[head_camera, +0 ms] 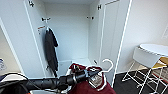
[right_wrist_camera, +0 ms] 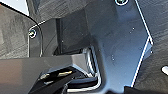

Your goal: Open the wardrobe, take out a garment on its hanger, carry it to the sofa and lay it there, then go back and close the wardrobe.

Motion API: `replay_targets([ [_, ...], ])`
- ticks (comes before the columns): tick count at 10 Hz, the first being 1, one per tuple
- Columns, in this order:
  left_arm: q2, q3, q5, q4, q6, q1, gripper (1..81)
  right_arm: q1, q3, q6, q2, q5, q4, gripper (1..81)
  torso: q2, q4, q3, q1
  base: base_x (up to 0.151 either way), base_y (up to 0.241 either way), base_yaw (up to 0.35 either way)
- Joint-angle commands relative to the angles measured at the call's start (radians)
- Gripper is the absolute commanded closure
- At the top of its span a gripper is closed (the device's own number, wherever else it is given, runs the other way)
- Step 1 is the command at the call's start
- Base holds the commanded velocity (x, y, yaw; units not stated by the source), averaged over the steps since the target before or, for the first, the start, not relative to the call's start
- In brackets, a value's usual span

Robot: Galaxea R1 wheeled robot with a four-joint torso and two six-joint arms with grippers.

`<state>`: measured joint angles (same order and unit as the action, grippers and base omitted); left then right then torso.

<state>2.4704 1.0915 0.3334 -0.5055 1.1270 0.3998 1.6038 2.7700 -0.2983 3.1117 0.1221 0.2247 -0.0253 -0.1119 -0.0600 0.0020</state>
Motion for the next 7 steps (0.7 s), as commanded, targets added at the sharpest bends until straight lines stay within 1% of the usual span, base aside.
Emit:
replay_targets([
  [1,-0.005,-0.054,0.076,-0.031,-0.019,-0.175,81.1,-0.034,-0.009,0.004,0.011,-0.05,0.005,1.0,0.0,0.0,0.0,0.0,0.0,0.0,-0.292],
  [7,-0.011,-0.077,0.076,-0.034,-0.019,-0.181,81.1,-0.031,-0.009,0.002,0.011,-0.05,0.004,1.0,0.0,0.0,0.0,0.0,0.0,0.0,-0.293],
])
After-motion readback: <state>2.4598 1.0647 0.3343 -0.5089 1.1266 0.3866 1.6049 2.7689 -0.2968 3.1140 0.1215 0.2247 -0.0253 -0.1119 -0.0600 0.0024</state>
